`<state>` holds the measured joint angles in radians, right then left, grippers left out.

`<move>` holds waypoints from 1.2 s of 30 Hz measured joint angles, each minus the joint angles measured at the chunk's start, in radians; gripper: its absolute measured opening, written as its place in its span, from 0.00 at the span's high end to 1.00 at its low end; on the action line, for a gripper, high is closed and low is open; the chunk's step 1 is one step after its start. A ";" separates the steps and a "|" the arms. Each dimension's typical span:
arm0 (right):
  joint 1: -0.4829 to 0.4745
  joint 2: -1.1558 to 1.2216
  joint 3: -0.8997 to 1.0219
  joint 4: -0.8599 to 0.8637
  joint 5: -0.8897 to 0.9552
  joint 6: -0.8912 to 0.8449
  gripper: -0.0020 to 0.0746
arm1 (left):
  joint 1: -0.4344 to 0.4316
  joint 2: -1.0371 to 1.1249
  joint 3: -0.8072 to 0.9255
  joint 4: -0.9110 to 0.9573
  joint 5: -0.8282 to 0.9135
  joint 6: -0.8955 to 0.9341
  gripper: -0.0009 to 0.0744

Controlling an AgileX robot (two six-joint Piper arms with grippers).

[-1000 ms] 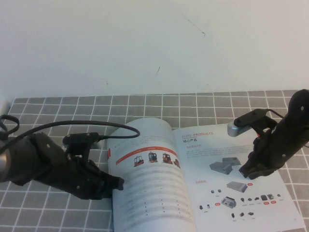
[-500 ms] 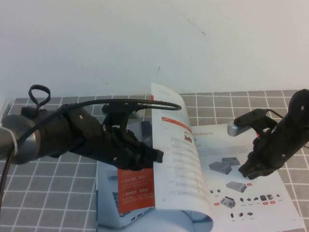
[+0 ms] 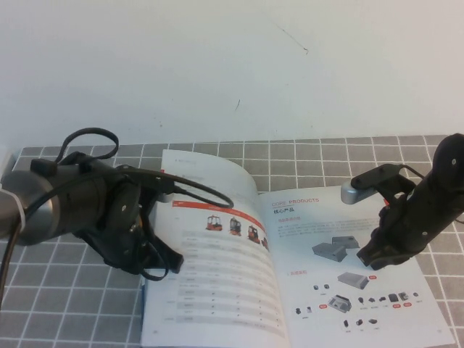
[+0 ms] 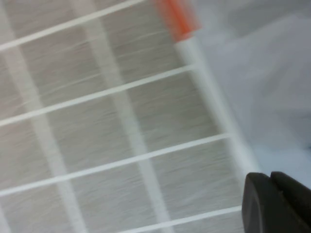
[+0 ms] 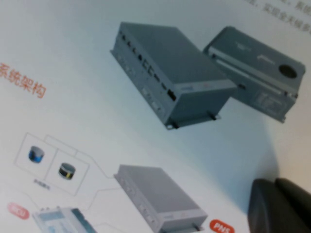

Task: Close book
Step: 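Close the open booklet and leave it lying on the table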

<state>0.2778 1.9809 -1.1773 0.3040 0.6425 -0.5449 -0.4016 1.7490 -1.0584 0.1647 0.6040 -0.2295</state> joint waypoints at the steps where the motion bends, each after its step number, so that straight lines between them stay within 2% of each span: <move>1: 0.000 0.001 0.000 0.004 0.000 0.000 0.98 | 0.000 0.000 0.000 0.036 0.012 -0.046 0.99; 7: 0.000 0.002 0.000 0.015 0.008 0.000 0.98 | 0.016 0.014 0.000 0.106 0.013 -0.147 0.99; 13: 0.000 0.002 0.000 0.020 0.019 0.000 0.98 | 0.064 0.057 0.000 0.081 0.000 -0.176 0.99; 25: 0.000 0.002 0.000 0.027 0.023 0.000 0.98 | 0.068 0.094 0.000 -0.140 -0.087 -0.030 0.99; 36: 0.000 0.002 0.000 0.027 0.023 0.000 0.98 | 0.068 0.102 -0.010 -0.121 -0.054 0.011 0.99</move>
<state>0.2778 1.9832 -1.1773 0.3315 0.6652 -0.5449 -0.3334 1.8513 -1.0679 0.0434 0.5504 -0.2186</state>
